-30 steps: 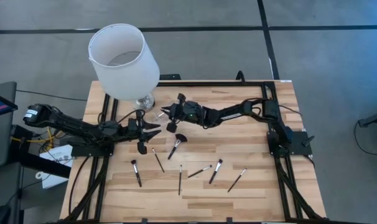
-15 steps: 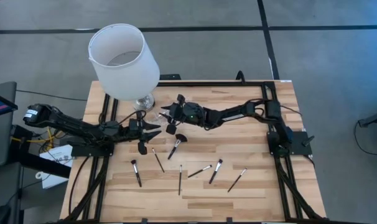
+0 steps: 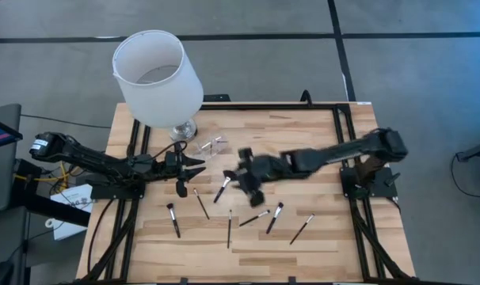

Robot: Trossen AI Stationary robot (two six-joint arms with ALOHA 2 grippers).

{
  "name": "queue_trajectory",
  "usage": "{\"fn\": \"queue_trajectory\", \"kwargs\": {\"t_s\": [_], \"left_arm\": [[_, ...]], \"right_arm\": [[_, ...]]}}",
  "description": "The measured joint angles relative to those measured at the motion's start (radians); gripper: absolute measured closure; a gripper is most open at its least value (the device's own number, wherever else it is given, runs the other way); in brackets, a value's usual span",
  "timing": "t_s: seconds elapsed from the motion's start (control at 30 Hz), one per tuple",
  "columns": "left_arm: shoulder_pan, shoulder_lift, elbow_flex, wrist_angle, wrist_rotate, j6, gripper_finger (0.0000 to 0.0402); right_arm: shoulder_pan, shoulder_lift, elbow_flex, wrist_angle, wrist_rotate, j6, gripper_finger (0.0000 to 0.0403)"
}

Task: Put items in baskets/containers
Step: Put the black powder brush in the transparent organizer

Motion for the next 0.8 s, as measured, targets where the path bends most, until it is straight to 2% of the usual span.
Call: {"fn": "queue_trajectory", "kwargs": {"t_s": [0.07, 0.27, 0.37, 0.47, 0.57, 0.7, 0.8], "left_arm": [[0.0, 0.0, 0.0, 0.0, 0.0, 0.0, 0.0298], [0.0, 0.0, 0.0, 0.001, 0.0, 0.0, 0.0298], [0.0, 0.0, 0.0, 0.003, 0.0, 0.0, 0.0298], [0.011, 0.0, 0.0, 0.012, 0.001, 0.008, 0.0298], [0.033, -0.001, 0.0, 0.017, 0.0, 0.008, 0.0298], [0.048, -0.001, 0.0, 0.017, 0.0, 0.005, 0.0298], [0.065, -0.001, 0.0, 0.017, 0.0, 0.016, 0.0298]], "right_arm": [[0.062, -0.049, 0.0, -0.057, 0.013, 0.003, 0.0228], [0.205, -0.248, -0.001, -0.251, 0.142, -0.04, 0.0245], [0.202, -0.348, -0.024, -0.375, 0.129, 0.095, 0.0258], [0.147, -0.443, -0.169, -0.381, 0.106, 0.24, 0.0271], [0.083, -0.508, -0.419, -0.183, 0.029, 0.343, 0.028], [0.049, -0.516, -0.718, 0.243, -0.194, 0.48, 0.0285], [0.072, -0.458, -0.859, 0.515, -0.219, 0.495, 0.0284]]}}
